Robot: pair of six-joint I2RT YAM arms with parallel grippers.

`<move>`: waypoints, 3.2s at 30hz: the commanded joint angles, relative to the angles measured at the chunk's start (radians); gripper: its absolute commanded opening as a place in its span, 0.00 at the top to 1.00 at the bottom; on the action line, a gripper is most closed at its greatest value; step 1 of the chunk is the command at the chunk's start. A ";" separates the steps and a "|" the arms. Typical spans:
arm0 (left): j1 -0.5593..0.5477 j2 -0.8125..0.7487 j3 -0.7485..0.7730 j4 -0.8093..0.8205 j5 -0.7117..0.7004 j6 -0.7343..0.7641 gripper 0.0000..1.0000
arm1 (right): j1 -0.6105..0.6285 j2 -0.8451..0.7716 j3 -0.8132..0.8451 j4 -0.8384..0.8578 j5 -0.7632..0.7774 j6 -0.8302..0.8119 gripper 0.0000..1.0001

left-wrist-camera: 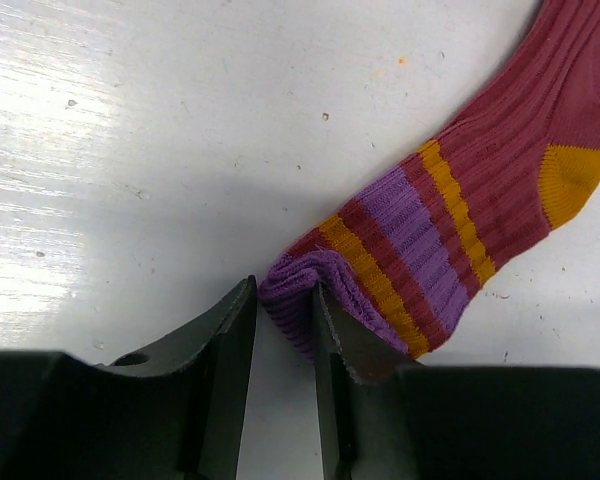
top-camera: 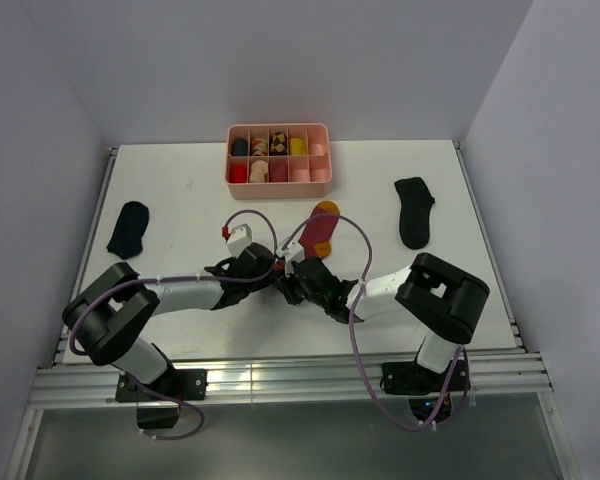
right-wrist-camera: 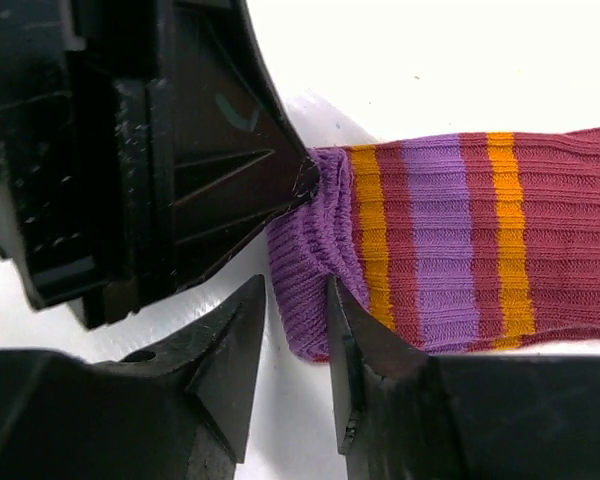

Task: Roll the socks
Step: Roll the sock at the center of the board.

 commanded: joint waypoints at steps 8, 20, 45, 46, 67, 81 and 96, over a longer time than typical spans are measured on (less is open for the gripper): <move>0.004 -0.039 0.054 -0.127 -0.011 0.035 0.64 | -0.002 0.081 0.027 -0.205 0.032 0.149 0.99; 0.008 -0.307 -0.067 -0.112 -0.076 -0.147 0.33 | -0.151 0.056 -0.021 -0.079 -0.492 0.513 1.00; 0.007 -0.151 -0.152 -0.006 0.001 -0.349 0.51 | -0.309 0.325 -0.091 0.343 -0.758 0.955 1.00; 0.007 -0.143 -0.150 -0.006 0.005 -0.349 0.53 | -0.309 0.323 -0.090 0.340 -0.758 0.952 1.00; 0.008 0.090 0.296 -0.548 0.014 -0.105 1.00 | -0.107 -0.241 -0.097 -0.105 -0.147 0.315 0.38; 0.009 0.167 0.388 -0.591 0.085 -0.016 0.99 | 0.200 -0.149 -0.052 -0.044 0.345 0.028 0.41; 0.010 0.193 0.414 -0.615 0.108 0.016 1.00 | 0.312 -0.002 0.051 -0.026 0.532 -0.125 0.44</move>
